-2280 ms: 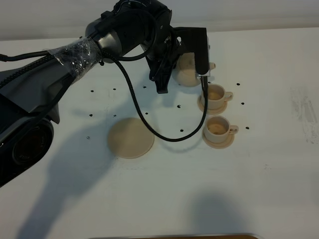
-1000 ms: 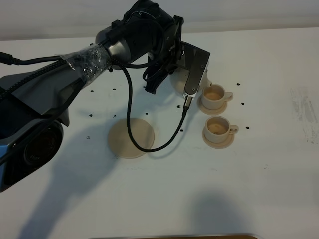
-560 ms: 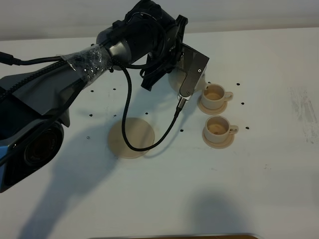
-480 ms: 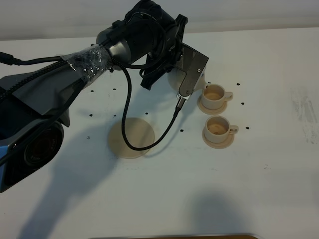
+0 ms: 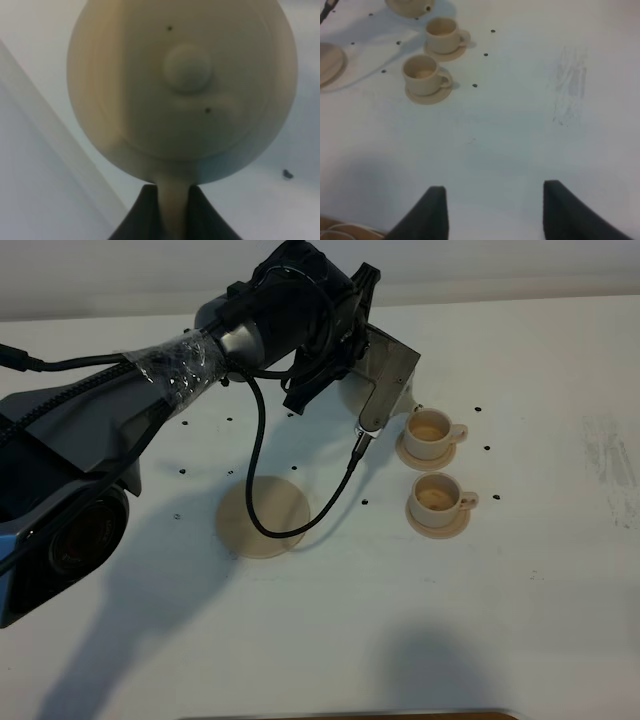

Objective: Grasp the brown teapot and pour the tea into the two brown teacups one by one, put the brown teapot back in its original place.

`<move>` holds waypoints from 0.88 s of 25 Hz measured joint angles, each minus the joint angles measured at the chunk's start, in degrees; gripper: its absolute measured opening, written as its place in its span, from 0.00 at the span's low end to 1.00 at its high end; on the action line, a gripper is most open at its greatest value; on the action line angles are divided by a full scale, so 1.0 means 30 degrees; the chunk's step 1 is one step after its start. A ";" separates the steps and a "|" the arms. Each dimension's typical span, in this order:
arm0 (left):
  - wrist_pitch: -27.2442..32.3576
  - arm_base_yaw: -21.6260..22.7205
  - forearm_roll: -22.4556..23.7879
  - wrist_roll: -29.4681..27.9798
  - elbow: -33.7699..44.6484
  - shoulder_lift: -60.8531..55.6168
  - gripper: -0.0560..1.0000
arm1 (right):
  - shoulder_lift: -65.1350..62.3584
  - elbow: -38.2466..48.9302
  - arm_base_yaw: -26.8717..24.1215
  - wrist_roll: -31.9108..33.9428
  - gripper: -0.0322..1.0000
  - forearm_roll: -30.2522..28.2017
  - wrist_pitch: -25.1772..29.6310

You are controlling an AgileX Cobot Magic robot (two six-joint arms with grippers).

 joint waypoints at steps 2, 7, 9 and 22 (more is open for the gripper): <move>-0.0149 -0.0153 0.0041 0.0000 0.0000 0.0000 0.13 | 0.0000 0.0000 0.0000 0.0000 0.46 0.0000 0.0000; -0.0365 -0.0348 0.0329 0.0022 0.0000 0.0000 0.13 | 0.0000 0.0000 0.0000 0.0000 0.46 0.0000 0.0000; -0.0387 -0.0363 0.0566 0.0022 0.0000 0.0000 0.13 | 0.0000 0.0000 0.0000 0.0000 0.46 0.0000 0.0000; -0.1001 -0.0462 0.1279 0.0742 0.0000 0.0000 0.13 | 0.0000 0.0000 0.0000 0.0000 0.46 0.0000 0.0000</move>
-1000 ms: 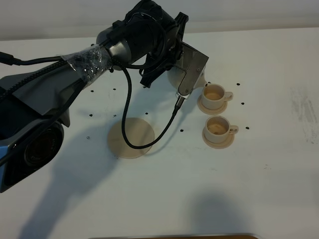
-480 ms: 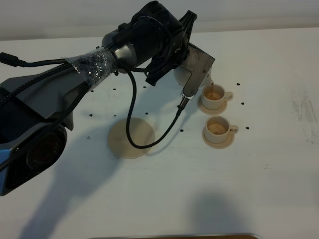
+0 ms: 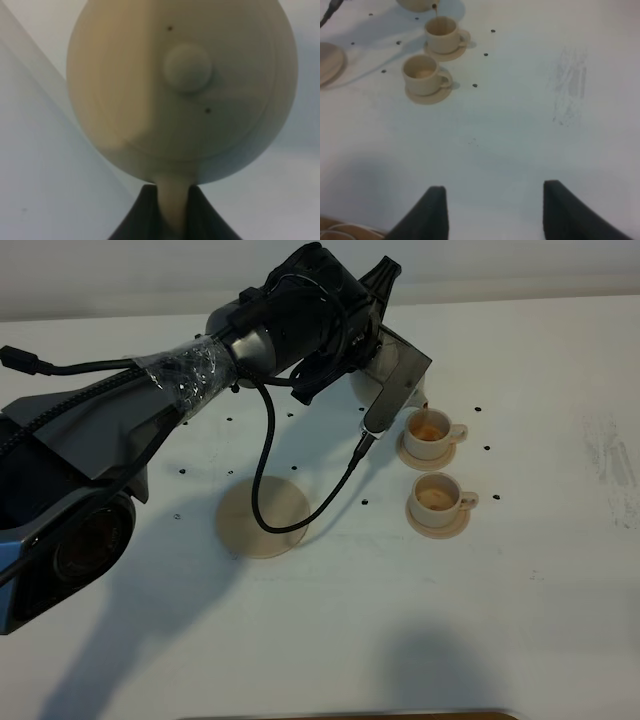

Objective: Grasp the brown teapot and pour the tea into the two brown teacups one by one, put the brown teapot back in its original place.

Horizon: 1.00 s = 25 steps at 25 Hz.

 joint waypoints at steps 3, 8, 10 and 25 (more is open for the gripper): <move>-0.0015 -0.0086 0.0053 0.0106 0.0000 0.0000 0.13 | 0.0000 0.0000 0.0000 0.0000 0.46 0.0000 0.0000; -0.0189 -0.0107 0.0440 0.0254 0.0000 0.0000 0.13 | 0.0000 0.0000 0.0000 0.0000 0.46 0.0000 0.0000; -0.0273 -0.0107 0.0458 0.0359 0.0000 0.0000 0.13 | 0.0000 0.0000 0.0000 0.0000 0.46 0.0000 0.0000; -0.0444 -0.0107 0.0502 0.1480 0.0000 0.0000 0.13 | 0.0000 0.0000 0.0000 0.0000 0.46 0.0000 0.0000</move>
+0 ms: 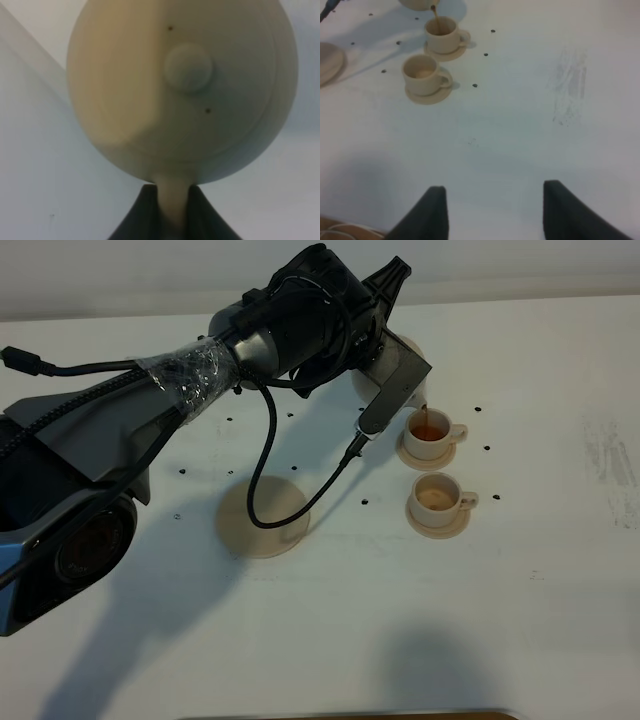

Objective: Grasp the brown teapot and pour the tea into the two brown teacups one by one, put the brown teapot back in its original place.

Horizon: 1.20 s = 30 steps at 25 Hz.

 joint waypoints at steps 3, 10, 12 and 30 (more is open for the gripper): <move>0.0000 0.0000 0.0000 0.0389 0.0000 0.0000 0.13 | 0.0000 0.0000 0.0000 0.0000 0.46 0.0000 0.0000; -0.0095 0.0000 0.0000 0.0742 0.0000 0.0000 0.13 | 0.0000 0.0000 0.0000 0.0000 0.46 0.0000 0.0000; -0.0131 0.0000 0.0000 0.0762 0.0000 0.0000 0.13 | 0.0000 0.0000 0.0000 0.0000 0.46 0.0000 0.0000; -0.0523 -0.0262 0.0518 0.0782 0.0000 0.0000 0.13 | 0.0000 0.0000 0.0000 0.0000 0.46 0.0000 0.0000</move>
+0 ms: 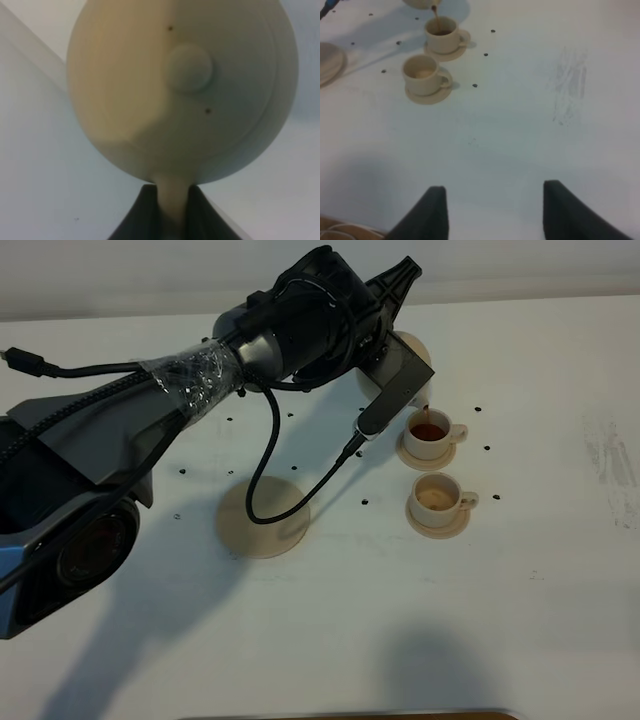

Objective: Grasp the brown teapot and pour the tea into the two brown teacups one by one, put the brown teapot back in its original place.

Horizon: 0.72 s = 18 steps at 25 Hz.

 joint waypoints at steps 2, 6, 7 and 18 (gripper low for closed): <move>0.0000 -0.0066 0.0008 0.0000 0.0000 0.0000 0.13 | 0.0000 0.0000 0.0000 0.0000 0.46 0.0000 0.0000; -0.0020 -0.0102 0.0362 0.0000 0.0000 0.0000 0.13 | 0.0000 0.0000 0.0000 0.0000 0.46 0.0000 0.0000; -0.0020 -0.0102 0.0417 0.0000 0.0000 0.0000 0.13 | 0.0000 0.0000 0.0000 0.0000 0.46 0.0000 0.0000; -0.0020 -0.0124 0.0849 0.0000 0.0000 0.0000 0.13 | 0.0000 0.0000 0.0000 0.0000 0.46 0.0000 0.0000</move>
